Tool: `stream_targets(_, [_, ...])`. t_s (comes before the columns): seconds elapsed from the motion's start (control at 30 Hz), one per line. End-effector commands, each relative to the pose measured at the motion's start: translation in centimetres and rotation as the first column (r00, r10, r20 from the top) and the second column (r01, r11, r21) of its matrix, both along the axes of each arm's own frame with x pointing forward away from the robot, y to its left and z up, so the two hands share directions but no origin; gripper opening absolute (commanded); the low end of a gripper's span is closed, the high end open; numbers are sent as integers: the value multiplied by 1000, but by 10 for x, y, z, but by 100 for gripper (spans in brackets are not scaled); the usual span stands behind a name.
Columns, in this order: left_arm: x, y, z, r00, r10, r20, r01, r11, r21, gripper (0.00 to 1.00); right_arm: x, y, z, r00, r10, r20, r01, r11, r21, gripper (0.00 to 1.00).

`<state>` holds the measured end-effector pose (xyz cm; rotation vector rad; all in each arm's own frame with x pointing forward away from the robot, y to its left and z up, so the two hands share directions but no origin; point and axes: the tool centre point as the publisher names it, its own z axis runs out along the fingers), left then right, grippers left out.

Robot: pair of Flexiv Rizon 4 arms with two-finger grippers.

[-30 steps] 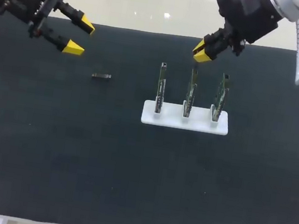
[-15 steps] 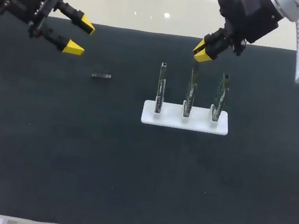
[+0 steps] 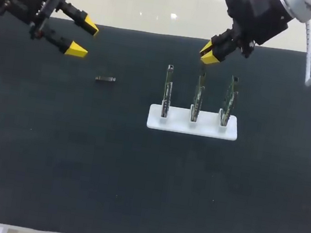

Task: Pick up the optical module with the left hand, and insert it into the network port with the right hand.

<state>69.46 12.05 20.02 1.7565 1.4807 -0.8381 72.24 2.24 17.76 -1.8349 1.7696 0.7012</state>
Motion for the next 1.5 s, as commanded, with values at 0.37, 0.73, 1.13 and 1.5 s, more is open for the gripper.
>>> stream_targets(0.37, [0,0,0,1000,0,0,0,1000,2,100,1,-2,-1,1000,6,-5,-6,1000,-3,0])
stream_targets(0.73, [0,0,0,1000,0,0,0,1000,2,100,2,1,6,1000,9,-4,-9,1000,-16,0])
stream_targets(1.13, [0,0,0,1000,0,0,0,1000,2,100,-2,1,6,1000,6,-12,-6,1000,-15,0])
stream_targets(1.5, [0,0,0,1000,0,0,0,1000,2,100,-1,-3,4,1000,11,-14,-11,1000,-13,0])
